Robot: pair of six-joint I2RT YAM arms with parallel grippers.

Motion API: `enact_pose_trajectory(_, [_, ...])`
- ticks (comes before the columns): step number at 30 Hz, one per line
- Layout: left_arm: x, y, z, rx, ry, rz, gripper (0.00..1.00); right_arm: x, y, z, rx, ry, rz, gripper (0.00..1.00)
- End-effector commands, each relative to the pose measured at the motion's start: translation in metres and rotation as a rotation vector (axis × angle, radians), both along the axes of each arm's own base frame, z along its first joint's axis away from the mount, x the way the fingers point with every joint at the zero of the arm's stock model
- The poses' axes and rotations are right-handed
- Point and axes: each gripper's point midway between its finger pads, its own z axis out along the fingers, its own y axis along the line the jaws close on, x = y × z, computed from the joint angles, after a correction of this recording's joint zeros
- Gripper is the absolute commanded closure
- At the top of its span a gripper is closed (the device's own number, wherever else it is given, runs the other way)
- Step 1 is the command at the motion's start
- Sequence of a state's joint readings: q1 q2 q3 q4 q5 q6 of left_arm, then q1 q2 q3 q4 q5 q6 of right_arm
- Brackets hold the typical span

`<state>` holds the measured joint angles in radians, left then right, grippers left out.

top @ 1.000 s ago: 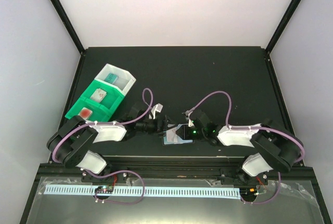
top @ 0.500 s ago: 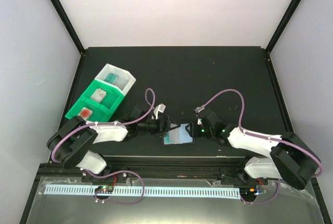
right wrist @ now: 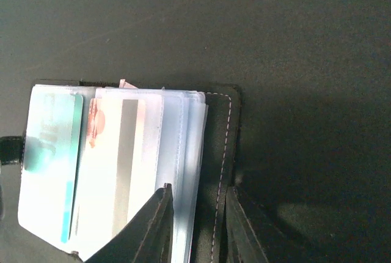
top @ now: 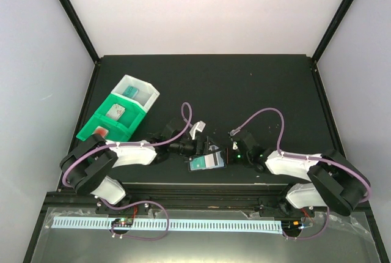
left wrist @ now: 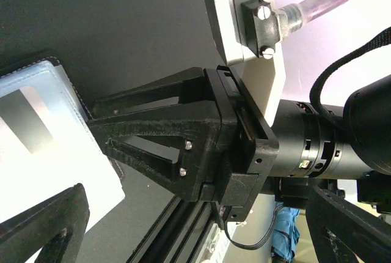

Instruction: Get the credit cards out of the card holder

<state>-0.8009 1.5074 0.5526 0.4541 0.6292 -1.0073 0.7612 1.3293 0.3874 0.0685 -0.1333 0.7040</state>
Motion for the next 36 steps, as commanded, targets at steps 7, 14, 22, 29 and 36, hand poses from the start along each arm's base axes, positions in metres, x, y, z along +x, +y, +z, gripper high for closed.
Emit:
enact_pose_trajectory(7, [0.01,0.017,0.008,0.041,-0.069,0.071,0.02,-0.016,0.007,0.01,0.085,0.018,0.062,0.76])
enact_pose_trajectory(14, [0.017,0.04,-0.01,0.143,-0.07,0.132,0.08,-0.018,0.002,0.021,0.084,0.012,0.043,0.76])
enact_pose_trajectory(22, [0.016,0.045,-0.031,0.19,-0.035,0.142,0.23,-0.016,0.017,0.048,0.184,-0.017,0.068,0.82])
enact_pose_trajectory(29, [0.018,0.047,-0.044,0.212,-0.011,0.158,0.34,-0.012,0.029,0.042,0.206,0.011,0.083,0.89])
enact_pose_trajectory(36, [0.017,0.049,-0.057,0.233,0.014,0.16,0.38,-0.009,0.036,0.032,0.199,0.029,0.094,0.95])
